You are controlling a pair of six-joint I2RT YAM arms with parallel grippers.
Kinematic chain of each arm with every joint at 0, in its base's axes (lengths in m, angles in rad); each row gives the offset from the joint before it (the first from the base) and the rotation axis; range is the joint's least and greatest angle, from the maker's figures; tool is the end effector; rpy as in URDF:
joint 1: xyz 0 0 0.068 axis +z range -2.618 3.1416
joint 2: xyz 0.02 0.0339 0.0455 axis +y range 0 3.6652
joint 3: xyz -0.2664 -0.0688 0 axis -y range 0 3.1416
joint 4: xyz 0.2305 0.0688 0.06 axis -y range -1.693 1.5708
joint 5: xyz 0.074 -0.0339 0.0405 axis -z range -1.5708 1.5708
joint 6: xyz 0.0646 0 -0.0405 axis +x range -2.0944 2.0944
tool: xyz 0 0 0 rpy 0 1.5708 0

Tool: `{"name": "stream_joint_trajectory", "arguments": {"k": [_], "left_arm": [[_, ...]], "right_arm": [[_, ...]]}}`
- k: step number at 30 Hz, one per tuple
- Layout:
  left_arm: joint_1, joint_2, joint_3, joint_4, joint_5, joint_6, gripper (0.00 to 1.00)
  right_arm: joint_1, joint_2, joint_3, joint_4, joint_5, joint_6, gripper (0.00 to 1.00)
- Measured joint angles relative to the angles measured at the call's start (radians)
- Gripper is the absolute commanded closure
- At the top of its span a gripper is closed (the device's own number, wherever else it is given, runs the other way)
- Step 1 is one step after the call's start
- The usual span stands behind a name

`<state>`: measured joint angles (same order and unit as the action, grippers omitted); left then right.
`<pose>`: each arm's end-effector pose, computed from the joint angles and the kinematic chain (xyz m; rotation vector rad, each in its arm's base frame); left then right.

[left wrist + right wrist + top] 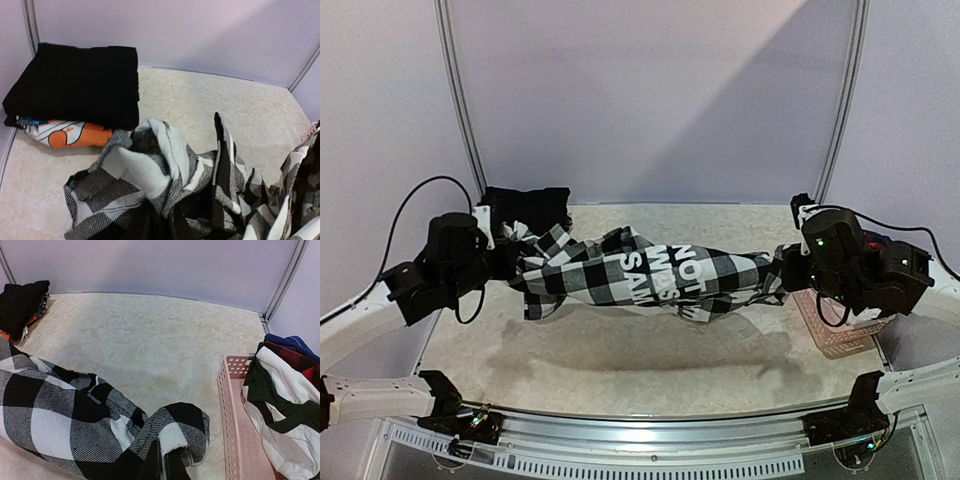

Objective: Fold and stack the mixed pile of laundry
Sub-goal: Pick up the crumpled shirt from the center of the board, then place the crumpled shirt at the center of the board.

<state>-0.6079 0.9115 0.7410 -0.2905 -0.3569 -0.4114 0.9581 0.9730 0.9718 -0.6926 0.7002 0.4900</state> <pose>0.1891 -0.1041 0.2842 -0.0263 2.0124 -0.2899 0.1465 0.1360 0.3145 -0.1342 2.0783 0.0762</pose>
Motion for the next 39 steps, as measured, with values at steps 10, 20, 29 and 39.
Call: {"name": "stream_joint_trajectory", "arguments": {"k": [10,20,29,39], "left_arm": [[0.019,-0.194,-0.274,-0.021,-0.068,-0.175,0.21],[0.02,0.081,-0.237,0.071,0.123,-0.119,0.33],[-0.027,0.331,-0.165,0.129,0.274,-0.064,0.24],[-0.145,0.489,-0.113,0.178,0.3,-0.022,0.3]], "right_arm": [[-0.016,0.076,-0.164,0.145,-0.179,-0.027,0.65],[-0.017,-0.029,-0.222,0.035,-0.371,0.12,0.33],[-0.016,-0.201,-0.103,-0.174,-0.394,0.213,0.19],[-0.003,-0.062,-0.06,-0.175,-0.385,0.197,0.13]]}}
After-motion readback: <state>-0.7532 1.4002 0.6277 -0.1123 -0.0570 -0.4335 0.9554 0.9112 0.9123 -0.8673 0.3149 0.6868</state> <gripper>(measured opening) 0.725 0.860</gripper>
